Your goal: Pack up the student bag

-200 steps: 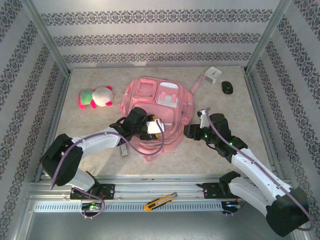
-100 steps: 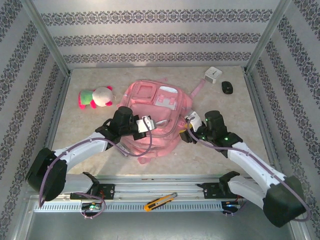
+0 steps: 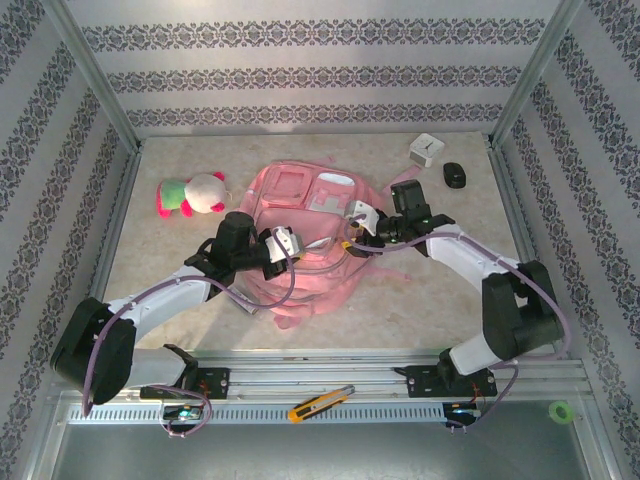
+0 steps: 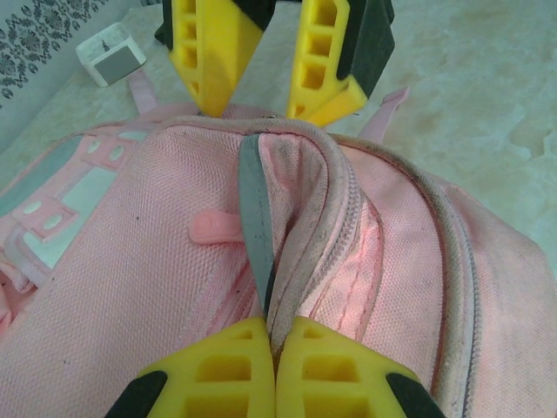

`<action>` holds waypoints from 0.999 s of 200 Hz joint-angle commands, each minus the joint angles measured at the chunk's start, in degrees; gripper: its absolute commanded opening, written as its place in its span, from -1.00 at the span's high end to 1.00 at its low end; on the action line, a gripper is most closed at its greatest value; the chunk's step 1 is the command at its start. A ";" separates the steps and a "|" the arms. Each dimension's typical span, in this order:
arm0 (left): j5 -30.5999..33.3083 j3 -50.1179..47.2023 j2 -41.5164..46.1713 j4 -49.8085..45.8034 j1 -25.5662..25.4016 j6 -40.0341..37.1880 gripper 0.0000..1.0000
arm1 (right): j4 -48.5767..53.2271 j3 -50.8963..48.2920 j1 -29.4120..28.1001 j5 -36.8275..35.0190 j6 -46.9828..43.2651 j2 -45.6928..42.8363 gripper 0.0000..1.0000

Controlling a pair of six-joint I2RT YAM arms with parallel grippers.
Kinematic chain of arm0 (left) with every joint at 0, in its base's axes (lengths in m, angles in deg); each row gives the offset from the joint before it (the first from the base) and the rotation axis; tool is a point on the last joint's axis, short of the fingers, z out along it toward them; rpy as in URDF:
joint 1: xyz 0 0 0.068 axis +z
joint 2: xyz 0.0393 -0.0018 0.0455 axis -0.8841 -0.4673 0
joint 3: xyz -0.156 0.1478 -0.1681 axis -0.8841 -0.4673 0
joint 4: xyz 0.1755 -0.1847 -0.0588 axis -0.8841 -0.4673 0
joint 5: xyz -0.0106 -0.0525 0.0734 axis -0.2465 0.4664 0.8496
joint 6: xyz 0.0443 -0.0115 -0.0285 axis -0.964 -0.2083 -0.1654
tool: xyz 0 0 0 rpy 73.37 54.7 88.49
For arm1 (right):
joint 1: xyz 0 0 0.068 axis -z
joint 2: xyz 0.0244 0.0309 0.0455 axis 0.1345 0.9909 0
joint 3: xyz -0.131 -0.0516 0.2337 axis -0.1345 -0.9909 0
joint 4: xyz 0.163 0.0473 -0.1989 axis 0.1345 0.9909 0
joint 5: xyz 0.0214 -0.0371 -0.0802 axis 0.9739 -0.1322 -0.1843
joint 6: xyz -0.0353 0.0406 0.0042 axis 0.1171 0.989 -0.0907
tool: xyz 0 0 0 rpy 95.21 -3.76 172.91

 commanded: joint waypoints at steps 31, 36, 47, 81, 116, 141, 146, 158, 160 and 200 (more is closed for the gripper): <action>-5.15 1.56 0.07 6.37 0.86 1.78 1.00 | 7.89 4.42 -0.71 11.74 -5.81 3.52 0.00; -5.23 1.65 -0.03 6.37 0.87 1.80 1.00 | 8.96 4.68 -0.67 12.34 -6.37 3.49 0.02; -5.33 1.88 -0.35 6.56 0.86 1.88 1.00 | 11.42 5.12 -0.77 13.18 -6.92 3.41 0.05; -6.03 2.44 -1.43 7.07 0.89 2.27 1.00 | 18.48 7.05 -0.72 15.07 -8.43 3.46 0.12; -6.70 2.76 -2.06 7.96 0.85 2.93 1.00 | 19.02 8.82 -0.38 14.47 -5.69 4.99 0.27; -6.68 2.75 -1.86 8.06 0.85 2.97 1.00 | 18.80 10.53 0.04 13.88 -3.42 6.61 0.35; -6.59 2.72 -1.80 7.99 0.84 2.89 1.00 | 18.80 10.79 0.06 13.80 -3.17 6.77 0.36; -6.35 2.58 -1.59 8.09 0.87 2.84 1.00 | 18.87 11.25 0.10 13.26 -2.37 7.16 0.38; -6.34 2.55 -1.49 8.14 0.81 2.80 1.00 | 18.78 11.26 0.11 13.16 -2.21 7.26 0.39; -1.04 2.41 -1.41 9.71 0.83 5.76 1.00 | 18.65 10.42 -0.05 11.34 -0.04 5.96 1.00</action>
